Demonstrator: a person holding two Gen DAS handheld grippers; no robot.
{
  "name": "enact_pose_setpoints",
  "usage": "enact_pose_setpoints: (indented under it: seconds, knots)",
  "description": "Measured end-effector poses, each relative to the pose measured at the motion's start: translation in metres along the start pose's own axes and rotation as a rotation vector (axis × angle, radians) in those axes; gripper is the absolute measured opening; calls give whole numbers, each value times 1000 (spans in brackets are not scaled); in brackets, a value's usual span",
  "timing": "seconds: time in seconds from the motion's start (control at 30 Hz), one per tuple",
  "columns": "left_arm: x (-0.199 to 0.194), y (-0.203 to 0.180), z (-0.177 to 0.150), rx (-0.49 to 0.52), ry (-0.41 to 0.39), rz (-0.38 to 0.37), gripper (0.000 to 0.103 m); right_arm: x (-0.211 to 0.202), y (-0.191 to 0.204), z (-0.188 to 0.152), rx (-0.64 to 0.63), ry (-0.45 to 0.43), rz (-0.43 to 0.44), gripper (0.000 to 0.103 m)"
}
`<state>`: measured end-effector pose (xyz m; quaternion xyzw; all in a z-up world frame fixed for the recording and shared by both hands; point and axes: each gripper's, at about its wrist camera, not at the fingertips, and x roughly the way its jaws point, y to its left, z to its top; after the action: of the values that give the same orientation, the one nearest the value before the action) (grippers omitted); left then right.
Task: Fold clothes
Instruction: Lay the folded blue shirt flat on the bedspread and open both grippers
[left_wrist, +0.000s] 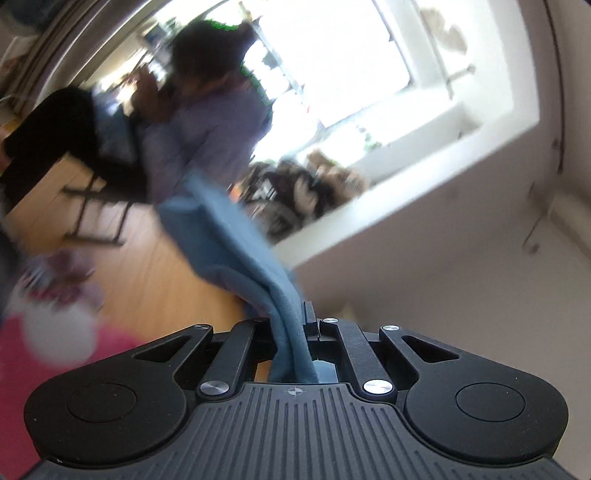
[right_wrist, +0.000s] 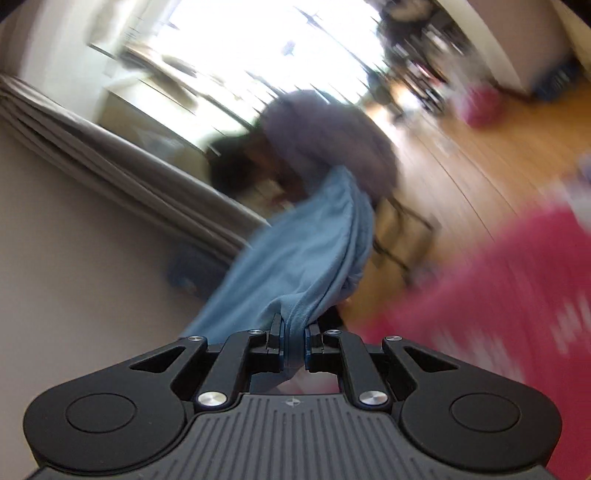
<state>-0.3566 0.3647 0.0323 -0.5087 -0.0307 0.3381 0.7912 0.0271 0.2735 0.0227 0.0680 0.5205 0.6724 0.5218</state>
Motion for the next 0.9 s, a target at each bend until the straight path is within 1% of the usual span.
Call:
enact_pose_setpoints:
  seconds: [0.07, 0.13, 0.2, 0.23, 0.27, 0.3, 0.43, 0.5, 0.6, 0.7, 0.77, 0.83, 0.9]
  knots:
    - [-1, 36, -36, -4, 73, 75, 3, 10, -38, -43, 74, 79, -73, 11]
    - [2, 74, -67, -1, 148, 171, 3, 24, -79, -85, 159, 165, -156, 11]
    - [6, 106, -92, 23, 210, 270, 3, 30, -104, -113, 215, 211, -194, 11]
    - [5, 111, -97, 49, 217, 282, 3, 33, -113, -124, 238, 226, -203, 10]
    - [3, 115, -100, 79, 220, 289, 3, 32, -114, -128, 240, 224, -199, 10]
    - [-1, 113, -101, 100, 214, 280, 3, 30, -110, -126, 225, 221, -197, 10]
    - [-2, 112, -90, 77, 223, 259, 3, 21, -95, -119, 163, 212, -187, 10]
    - [-5, 108, -85, 82, 227, 249, 3, 16, -87, -116, 132, 208, -182, 10]
    - [-5, 109, -95, 123, 266, 283, 3, 2, -85, -116, 107, 213, -196, 10]
    - [-3, 112, -105, 152, 301, 319, 3, 2, -91, -122, 119, 230, -221, 10]
    - [-8, 104, -102, 160, 285, 297, 3, -6, -88, -120, 119, 209, -205, 10]
    - [-13, 91, -98, 198, 267, 275, 3, -13, -82, -117, 106, 187, -185, 10]
    - [-25, 80, -106, 239, 279, 278, 3, -19, -79, -118, 80, 188, -192, 10]
